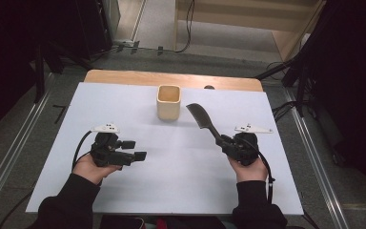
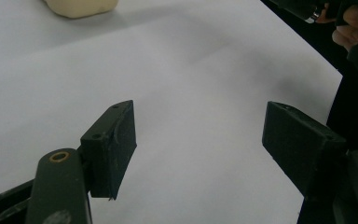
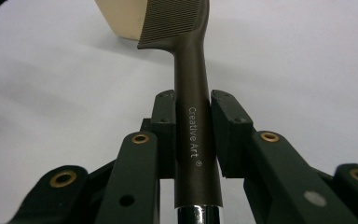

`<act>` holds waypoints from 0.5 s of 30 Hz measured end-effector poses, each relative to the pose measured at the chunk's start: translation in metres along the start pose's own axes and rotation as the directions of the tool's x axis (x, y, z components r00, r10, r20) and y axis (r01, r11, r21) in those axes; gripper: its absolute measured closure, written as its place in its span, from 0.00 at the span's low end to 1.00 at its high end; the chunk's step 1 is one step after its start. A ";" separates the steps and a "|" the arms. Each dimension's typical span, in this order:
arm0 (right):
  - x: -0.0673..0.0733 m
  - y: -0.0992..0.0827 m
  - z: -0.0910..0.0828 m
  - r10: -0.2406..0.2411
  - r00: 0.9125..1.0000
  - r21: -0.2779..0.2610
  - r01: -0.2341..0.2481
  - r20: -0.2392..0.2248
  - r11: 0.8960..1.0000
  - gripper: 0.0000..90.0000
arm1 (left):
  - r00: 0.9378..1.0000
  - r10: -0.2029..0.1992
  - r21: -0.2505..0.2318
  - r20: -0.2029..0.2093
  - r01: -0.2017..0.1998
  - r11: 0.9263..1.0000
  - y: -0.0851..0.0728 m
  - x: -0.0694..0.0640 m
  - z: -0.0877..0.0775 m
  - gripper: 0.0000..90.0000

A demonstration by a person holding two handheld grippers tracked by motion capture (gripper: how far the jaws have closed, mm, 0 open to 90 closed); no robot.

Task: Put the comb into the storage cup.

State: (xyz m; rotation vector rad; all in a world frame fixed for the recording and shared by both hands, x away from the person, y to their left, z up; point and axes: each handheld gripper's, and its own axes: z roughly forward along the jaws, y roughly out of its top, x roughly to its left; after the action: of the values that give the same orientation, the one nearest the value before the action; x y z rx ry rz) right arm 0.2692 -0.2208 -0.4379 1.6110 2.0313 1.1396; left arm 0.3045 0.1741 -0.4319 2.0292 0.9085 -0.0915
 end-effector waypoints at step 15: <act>0.022 -0.021 0.007 0.000 1.000 -0.109 0.004 0.030 0.994 0.78 | 1.000 -0.011 0.006 0.017 0.011 1.000 0.021 -0.009 0.010 0.30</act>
State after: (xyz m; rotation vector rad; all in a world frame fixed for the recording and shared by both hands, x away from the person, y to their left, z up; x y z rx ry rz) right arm 0.2529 -0.1984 -0.4526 1.5633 1.9166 1.1964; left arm 0.3134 0.1543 -0.4201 2.0266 0.9099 -0.1174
